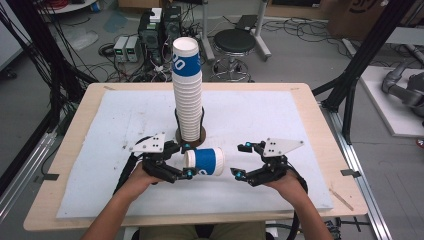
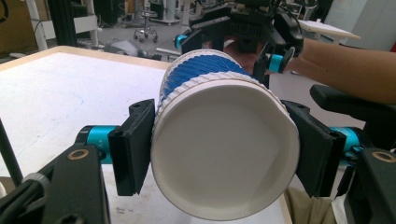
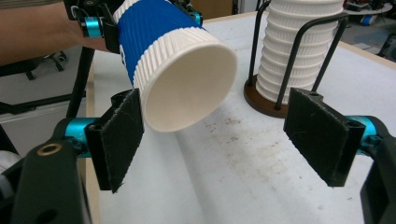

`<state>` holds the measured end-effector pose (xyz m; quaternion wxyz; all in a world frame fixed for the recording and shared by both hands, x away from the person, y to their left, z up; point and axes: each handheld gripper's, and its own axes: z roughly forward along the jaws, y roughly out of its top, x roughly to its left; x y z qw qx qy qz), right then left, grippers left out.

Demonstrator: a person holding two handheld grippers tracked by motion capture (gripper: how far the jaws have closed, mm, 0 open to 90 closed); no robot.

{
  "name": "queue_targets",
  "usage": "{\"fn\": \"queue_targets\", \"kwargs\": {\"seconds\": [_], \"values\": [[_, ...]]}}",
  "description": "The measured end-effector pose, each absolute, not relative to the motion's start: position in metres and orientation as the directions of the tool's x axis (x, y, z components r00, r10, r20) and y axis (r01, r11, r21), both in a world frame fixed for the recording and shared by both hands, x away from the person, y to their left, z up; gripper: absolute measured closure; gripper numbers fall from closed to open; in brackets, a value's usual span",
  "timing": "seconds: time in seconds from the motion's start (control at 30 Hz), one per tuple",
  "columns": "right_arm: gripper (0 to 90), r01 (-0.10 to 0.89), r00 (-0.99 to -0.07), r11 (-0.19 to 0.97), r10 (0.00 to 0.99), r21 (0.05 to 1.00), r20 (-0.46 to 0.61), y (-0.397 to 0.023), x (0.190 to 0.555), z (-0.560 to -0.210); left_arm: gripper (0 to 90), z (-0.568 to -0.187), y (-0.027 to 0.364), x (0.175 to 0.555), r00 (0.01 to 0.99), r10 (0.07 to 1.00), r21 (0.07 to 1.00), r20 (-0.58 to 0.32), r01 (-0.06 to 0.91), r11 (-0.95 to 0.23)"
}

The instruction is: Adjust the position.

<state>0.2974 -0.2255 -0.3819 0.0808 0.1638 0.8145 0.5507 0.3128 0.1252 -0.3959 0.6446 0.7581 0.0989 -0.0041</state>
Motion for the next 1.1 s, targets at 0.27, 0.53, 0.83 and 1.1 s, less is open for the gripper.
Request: {"fn": "queue_targets", "kwargs": {"seconds": [0.27, 0.53, 0.83, 1.1], "values": [[20.6, 0.192, -0.937, 0.328, 0.342, 0.925, 0.073, -0.2253, 0.2962, -0.3886, 30.3, -0.4001, 0.1253, 0.3119, 0.981, 0.131, 0.978, -0.143, 0.160, -0.135], [20.6, 0.198, -0.948, 0.319, 0.304, 0.927, 0.098, -0.2234, 0.2945, -0.3904, 30.4, -0.4013, 0.1249, 0.3110, 0.985, 0.095, 0.981, -0.144, 0.154, -0.115], [20.6, 0.195, -0.957, 0.312, 0.266, 0.930, 0.112, -0.2191, 0.2930, -0.3902, 30.5, -0.4009, 0.1244, 0.3098, 0.987, 0.072, 0.984, -0.143, 0.149, -0.098], [20.6, 0.201, -0.961, 0.312, 0.246, 0.929, 0.125, -0.2155, 0.2927, -0.3909, 30.4, -0.4017, 0.1227, 0.3094, 0.988, 0.061, 0.984, -0.141, 0.147, -0.100]]}}
